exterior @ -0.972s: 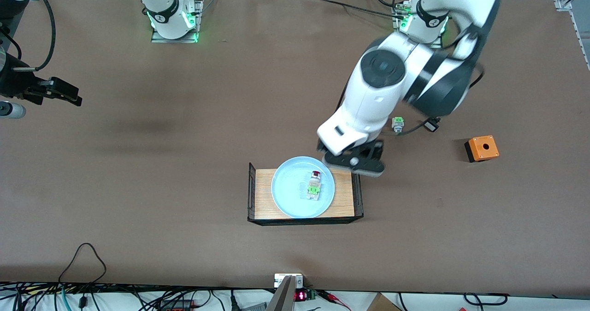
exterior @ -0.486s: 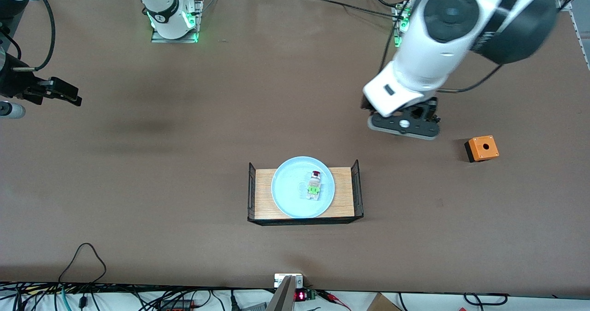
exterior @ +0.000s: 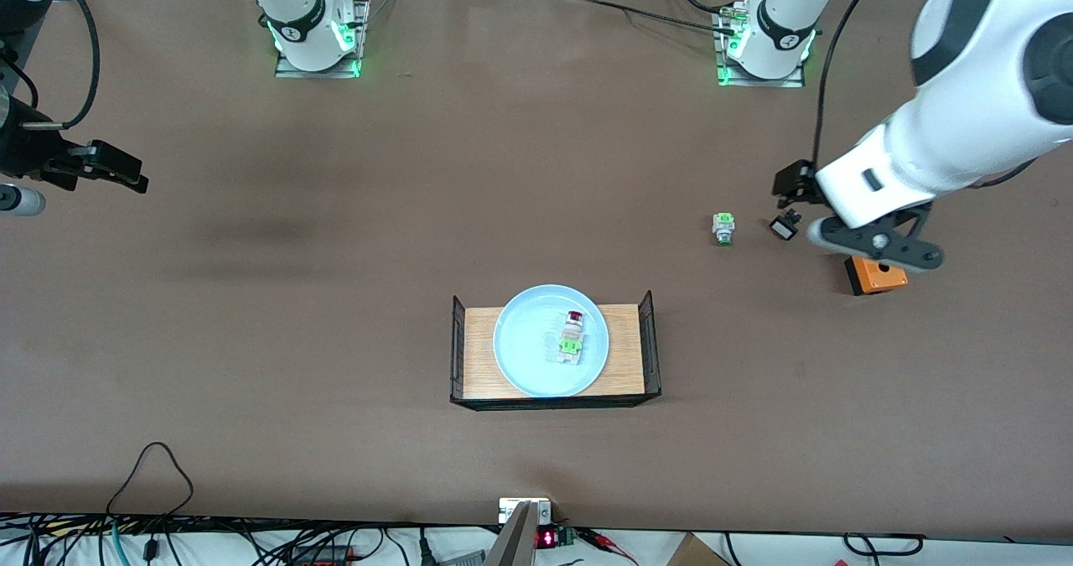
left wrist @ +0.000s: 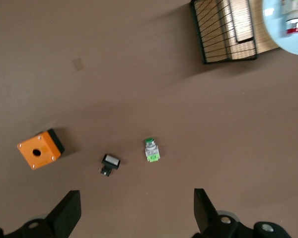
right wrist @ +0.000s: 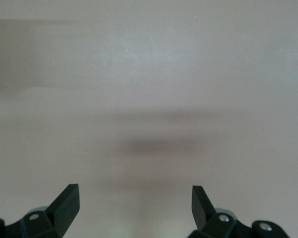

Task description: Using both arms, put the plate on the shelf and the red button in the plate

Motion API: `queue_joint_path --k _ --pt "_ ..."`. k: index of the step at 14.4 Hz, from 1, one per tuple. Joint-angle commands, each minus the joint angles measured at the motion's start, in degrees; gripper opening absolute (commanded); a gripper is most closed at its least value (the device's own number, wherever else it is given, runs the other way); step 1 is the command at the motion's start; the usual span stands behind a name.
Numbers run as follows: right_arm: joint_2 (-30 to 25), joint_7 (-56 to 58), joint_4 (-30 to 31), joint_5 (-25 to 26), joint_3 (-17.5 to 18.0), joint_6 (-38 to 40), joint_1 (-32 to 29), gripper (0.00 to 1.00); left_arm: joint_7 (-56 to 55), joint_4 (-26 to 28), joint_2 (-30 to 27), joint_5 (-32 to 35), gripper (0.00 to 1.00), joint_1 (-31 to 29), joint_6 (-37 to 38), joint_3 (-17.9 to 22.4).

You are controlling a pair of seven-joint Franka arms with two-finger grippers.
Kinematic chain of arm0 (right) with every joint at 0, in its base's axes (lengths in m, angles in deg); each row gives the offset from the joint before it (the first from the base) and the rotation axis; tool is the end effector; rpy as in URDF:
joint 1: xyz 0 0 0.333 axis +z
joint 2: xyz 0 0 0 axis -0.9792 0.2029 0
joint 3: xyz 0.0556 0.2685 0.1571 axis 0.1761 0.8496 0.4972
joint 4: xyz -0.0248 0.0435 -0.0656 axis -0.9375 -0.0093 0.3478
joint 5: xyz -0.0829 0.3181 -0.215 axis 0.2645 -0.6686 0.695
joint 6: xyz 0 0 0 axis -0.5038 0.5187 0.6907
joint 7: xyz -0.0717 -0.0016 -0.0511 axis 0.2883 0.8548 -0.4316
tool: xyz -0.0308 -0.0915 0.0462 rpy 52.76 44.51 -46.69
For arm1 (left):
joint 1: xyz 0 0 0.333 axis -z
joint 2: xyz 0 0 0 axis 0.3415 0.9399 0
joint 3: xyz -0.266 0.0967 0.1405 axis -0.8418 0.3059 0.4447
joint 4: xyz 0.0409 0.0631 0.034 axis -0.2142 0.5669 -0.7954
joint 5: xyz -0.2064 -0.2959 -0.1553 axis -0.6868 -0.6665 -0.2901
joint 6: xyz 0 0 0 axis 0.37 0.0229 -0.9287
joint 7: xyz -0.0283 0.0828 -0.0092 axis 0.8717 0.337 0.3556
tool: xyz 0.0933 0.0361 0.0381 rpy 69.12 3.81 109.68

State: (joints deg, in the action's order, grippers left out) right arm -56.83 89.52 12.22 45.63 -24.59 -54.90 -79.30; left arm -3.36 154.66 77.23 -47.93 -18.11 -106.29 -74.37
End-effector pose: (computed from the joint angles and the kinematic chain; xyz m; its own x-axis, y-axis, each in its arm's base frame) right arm 0.5726 -0.0206 0.5775 0.9981 -0.0242 -0.0562 -0.0236 -0.9996 0.0123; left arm 0.5985 -0.1299 0.5705 0.9660 -0.2171 -0.1405 -0.2123 -0.9760 0.0488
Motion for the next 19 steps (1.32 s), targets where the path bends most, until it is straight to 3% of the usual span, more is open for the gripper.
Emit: queue_joint_path --k 1,4,9,14,19 --pt "-0.45 0.78 -0.42 0.11 -0.18 0.82 0.04 1.0 5.98 14.11 -11.25 -2.37 1.0 0.69 -6.85 7.58" --pt "-0.45 0.78 -0.42 0.11 -0.18 0.82 0.04 1.0 9.52 17.47 -13.37 -2.28 1.0 1.39 -13.0 12.43" --pt "-0.45 0.78 -0.33 0.11 -0.18 0.73 0.04 1.0 7.33 25.64 -20.58 -1.31 1.0 1.13 -13.02 12.7" --pt "-0.45 0.86 -0.33 0.19 -0.18 0.82 0.04 1.0 6.71 24.33 -20.23 1.58 1.0 0.69 -11.97 13.23" --pt "-0.45 0.78 -0.33 0.72 -0.18 0.82 0.04 1.0 4.43 19.06 -16.81 1.68 1.0 0.69 -6.52 12.97"
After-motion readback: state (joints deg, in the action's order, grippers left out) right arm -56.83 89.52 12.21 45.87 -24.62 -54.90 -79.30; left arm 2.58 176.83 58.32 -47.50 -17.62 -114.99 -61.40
